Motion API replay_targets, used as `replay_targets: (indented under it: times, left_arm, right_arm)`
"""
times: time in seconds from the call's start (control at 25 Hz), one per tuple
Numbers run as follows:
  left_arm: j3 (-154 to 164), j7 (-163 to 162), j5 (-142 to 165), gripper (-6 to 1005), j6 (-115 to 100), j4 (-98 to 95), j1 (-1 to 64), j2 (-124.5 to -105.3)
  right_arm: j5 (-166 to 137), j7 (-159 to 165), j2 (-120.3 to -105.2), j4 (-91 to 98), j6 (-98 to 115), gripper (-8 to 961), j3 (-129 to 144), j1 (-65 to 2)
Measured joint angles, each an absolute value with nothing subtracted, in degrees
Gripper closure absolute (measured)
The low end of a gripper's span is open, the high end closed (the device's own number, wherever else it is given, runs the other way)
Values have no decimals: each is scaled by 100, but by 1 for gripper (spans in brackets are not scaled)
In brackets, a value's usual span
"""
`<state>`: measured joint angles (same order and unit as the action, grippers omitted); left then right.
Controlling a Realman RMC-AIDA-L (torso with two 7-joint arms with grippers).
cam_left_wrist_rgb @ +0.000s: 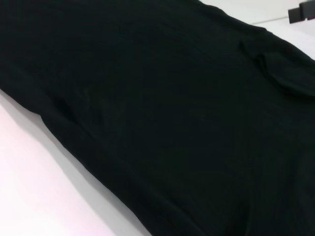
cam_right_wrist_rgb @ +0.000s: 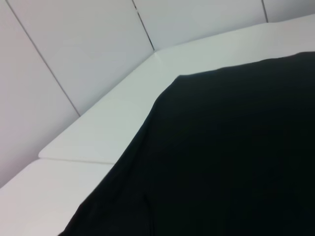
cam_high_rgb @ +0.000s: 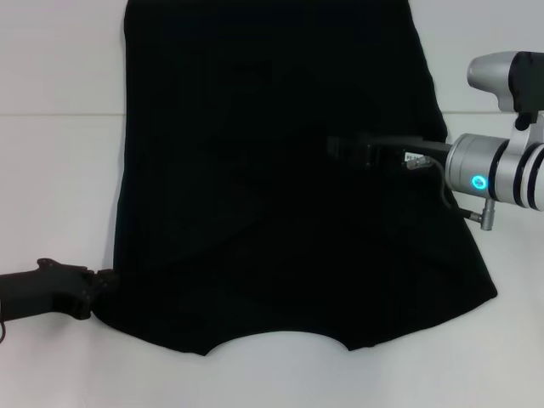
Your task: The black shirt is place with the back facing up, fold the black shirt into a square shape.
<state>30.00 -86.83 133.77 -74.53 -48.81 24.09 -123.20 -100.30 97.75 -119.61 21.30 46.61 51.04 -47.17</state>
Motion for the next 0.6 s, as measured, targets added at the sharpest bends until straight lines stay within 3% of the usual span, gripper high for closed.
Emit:
replay_targets:
  times: [0.16,0.32,0.6]
  left_arm:
    - [2866,-8695,13377,962,-7563,-4931,2411,-12292]
    - [2813,-8699,13377,961,-7588,-4935,2434,-12264]
    - [2855,-8701,13341,961,-7714,-4892,2479,-12284]
  right_arm:
    - [-10287,10012,-11851,2144,4935,251,5106,-4637]
    - [-10645,10763,-11565,2291,5547,251,5101,-4413]
    - [-10841,12030,-11296,3201,6474,251,5037,-3495]
